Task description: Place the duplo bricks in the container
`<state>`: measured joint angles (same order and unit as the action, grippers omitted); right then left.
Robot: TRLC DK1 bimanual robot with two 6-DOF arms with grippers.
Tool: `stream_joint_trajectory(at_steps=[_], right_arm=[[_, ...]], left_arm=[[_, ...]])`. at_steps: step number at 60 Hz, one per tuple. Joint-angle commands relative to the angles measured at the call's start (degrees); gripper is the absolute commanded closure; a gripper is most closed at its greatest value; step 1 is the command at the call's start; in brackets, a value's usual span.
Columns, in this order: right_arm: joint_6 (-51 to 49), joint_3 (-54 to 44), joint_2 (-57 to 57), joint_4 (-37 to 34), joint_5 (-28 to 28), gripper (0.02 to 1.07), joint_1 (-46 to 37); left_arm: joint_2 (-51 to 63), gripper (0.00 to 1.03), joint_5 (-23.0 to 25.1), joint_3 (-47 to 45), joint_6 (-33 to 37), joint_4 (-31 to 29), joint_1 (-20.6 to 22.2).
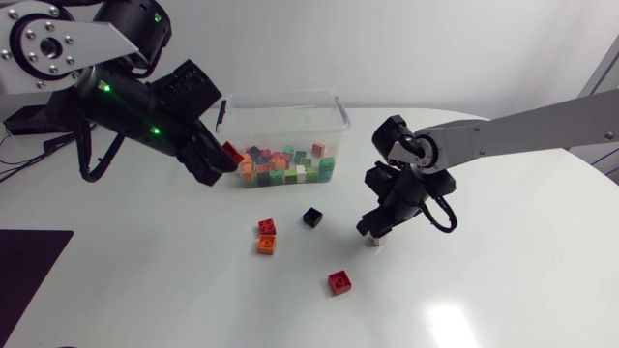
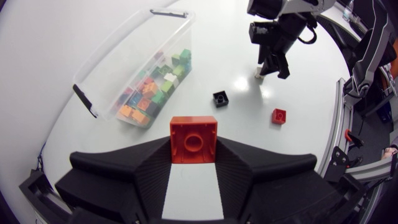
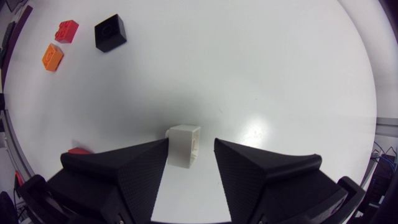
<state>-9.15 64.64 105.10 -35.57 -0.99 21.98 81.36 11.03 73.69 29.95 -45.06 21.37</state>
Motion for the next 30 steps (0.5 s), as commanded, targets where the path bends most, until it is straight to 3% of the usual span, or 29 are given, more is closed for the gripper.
stream_joint_trajectory(at_steps=[1, 12, 16, 20, 24, 30], right_arm=[[1.06, -1.54, 2.13, 0.42, 0.2, 0.57, 0.52], [0.89, -1.36, 3.09, 0.59, -0.24, 0.56, 0.52], [0.71, -1.27, 3.45, 0.68, -0.5, 0.39, 0.52], [0.71, -1.27, 3.62, 0.94, -0.59, 0.32, 0.61], [0.36, -0.83, 4.24, 1.03, -0.59, 0.19, 0.52], [0.01, -0.22, 5.2, 1.12, -0.68, 0.18, 0.08]], left_arm=[[-0.5, 0.72, 0.75, 2.07, -1.21, 1.73, -0.8], [1.96, 0.72, 1.28, 5.15, -1.21, 2.87, -1.33], [3.1, 0.72, 1.28, 5.94, -1.21, 2.87, -1.41], [3.63, 0.72, 1.28, 6.2, -1.13, 3.05, -1.41], [4.16, 0.72, 1.28, 6.55, -1.13, 3.49, -1.33], [4.68, 0.72, 1.37, 7.52, -1.13, 3.57, -1.41]])
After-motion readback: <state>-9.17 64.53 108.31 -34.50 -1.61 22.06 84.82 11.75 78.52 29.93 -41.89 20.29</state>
